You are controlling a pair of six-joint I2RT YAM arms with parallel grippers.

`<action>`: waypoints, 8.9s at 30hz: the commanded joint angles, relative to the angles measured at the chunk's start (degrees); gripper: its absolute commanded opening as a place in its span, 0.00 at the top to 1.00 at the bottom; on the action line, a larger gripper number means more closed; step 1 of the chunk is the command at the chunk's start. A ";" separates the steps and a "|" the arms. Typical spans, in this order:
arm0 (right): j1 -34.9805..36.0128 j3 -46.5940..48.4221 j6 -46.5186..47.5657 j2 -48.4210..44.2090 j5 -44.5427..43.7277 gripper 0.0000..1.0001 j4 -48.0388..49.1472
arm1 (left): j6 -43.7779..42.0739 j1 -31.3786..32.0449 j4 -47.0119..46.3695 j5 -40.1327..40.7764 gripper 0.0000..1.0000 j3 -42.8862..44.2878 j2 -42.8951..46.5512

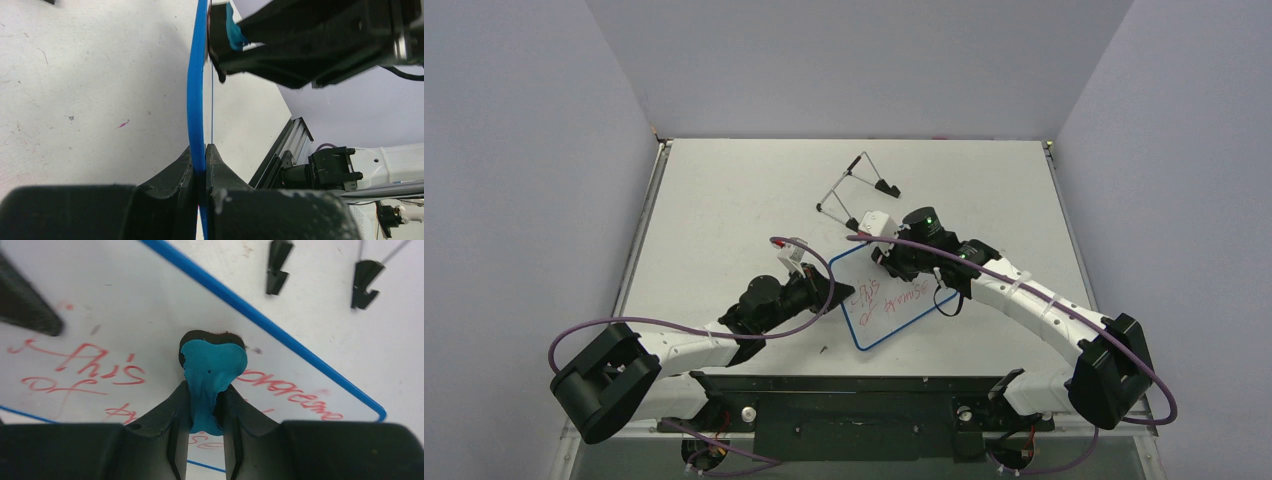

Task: Erase the whiteboard
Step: Erase the whiteboard at the center of the board.

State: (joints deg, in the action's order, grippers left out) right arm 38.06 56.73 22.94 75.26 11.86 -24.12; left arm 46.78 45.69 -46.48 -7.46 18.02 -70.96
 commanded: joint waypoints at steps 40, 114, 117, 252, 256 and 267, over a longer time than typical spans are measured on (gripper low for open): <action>-8.24 -3.21 -2.26 -3.15 13.56 1.00 3.25 | -1.96 0.41 -5.35 -0.74 1.00 -0.14 2.41; -2.14 -2.77 3.93 -1.71 9.86 1.00 0.38 | -1.26 0.50 -6.84 -1.12 1.00 -0.57 1.49; -0.11 -1.91 3.73 -1.35 11.74 1.00 -0.54 | -1.40 0.46 -6.31 -0.87 1.00 -0.66 2.04; -13.84 -5.05 -1.42 -3.49 19.53 1.00 4.81 | -1.43 0.90 -8.06 -1.37 1.00 -1.15 2.60; -8.34 -4.08 3.80 -2.11 21.71 1.00 0.88 | -0.10 0.82 -9.00 -0.53 1.00 -1.54 2.66; -16.16 -6.53 -12.64 -1.96 3.66 1.00 14.43 | -1.35 0.66 -9.74 -1.24 1.00 -1.39 2.04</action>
State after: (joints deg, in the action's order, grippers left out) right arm 23.90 50.72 17.04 72.77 23.42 -17.26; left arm 46.44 46.19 -49.08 -7.03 15.44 -69.43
